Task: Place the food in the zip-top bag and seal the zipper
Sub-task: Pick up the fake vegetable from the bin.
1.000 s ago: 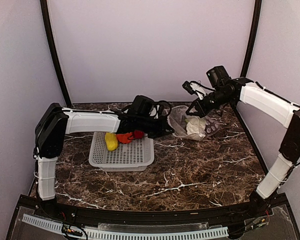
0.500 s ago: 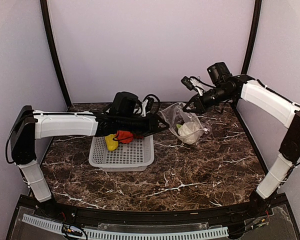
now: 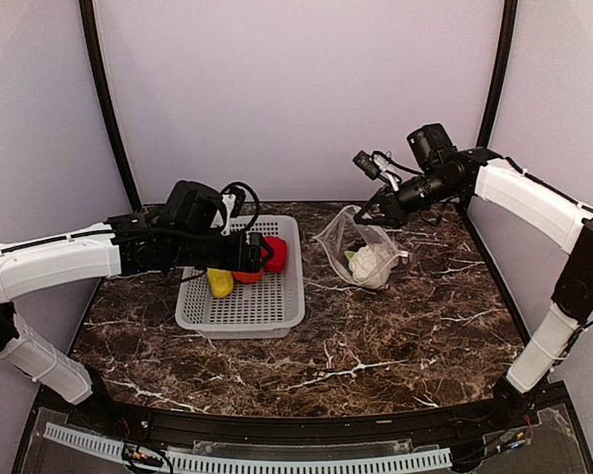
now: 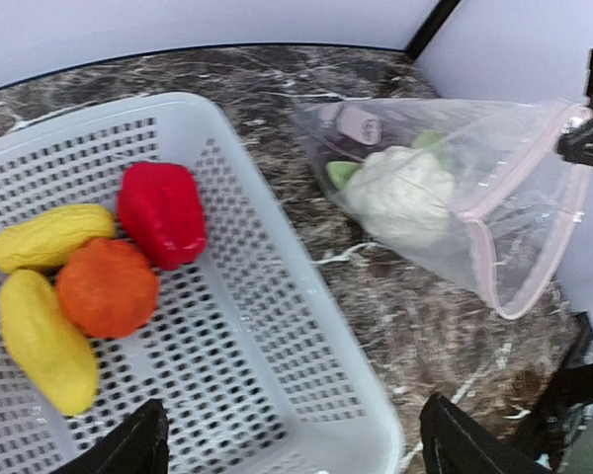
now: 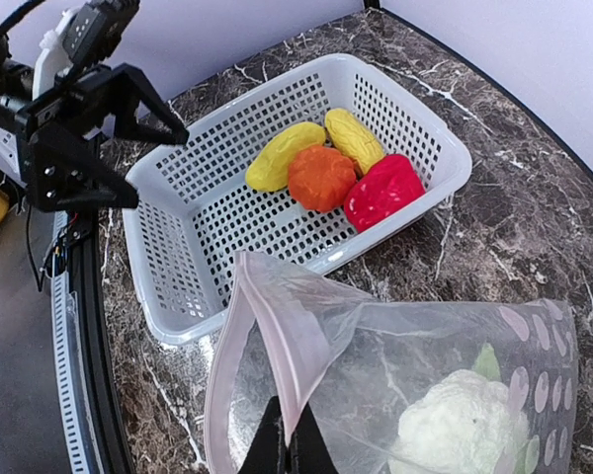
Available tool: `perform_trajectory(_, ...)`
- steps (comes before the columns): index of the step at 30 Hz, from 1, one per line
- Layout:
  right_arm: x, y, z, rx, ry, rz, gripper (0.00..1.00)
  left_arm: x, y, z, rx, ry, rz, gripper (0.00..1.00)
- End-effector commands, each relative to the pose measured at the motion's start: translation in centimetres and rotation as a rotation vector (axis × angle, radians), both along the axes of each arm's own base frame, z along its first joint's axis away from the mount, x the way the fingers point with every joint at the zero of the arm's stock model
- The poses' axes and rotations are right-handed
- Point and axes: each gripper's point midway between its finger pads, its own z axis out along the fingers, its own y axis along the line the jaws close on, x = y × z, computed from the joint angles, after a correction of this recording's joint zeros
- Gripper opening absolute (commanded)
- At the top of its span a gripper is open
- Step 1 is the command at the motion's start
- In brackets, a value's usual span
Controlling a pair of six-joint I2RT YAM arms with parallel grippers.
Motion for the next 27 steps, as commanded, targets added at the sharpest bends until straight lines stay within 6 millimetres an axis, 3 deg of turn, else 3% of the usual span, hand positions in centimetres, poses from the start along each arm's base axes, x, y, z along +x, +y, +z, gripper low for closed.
perform_trajectory(1, -0.9, 0.5, -1.1, -0.025, -0.007, 0.026, 0.0, 1.8, 6.8, -3.9, 0.37, -0.028, 0.142, 0.88)
perform_trajectory(4, -0.9, 0.6, -1.2, -0.04, -0.012, 0.013, 0.0, 3.0, 8.8, -5.8, 0.456, 0.064, 0.158, 0.83)
perform_trajectory(8, -0.2, 0.2, -2.2, -0.089, -0.02, -0.031, 0.0, 3.8, 9.6, -7.8, 0.549, 0.153, 0.162, 0.79)
perform_trajectory(11, -0.3, 0.1, -2.3, -0.092, -0.029, -0.032, 0.0, 4.3, 9.2, -8.6, 0.555, 0.159, 0.144, 0.8)
perform_trajectory(15, -0.5, 0.2, -2.2, -0.08, -0.023, -0.028, 0.0, 5.7, 8.3, -9.5, 0.438, 0.214, 0.182, 0.79)
perform_trajectory(18, -0.5, 0.2, -2.4, -0.082, -0.019, -0.026, 0.0, 7.0, 7.4, -10.4, 0.379, 0.27, 0.217, 0.87)
perform_trajectory(27, -0.8, 0.1, -2.3, -0.078, -0.025, -0.021, 0.0, 10.6, 6.0, -12.1, 0.407, 0.298, 0.209, 0.93)
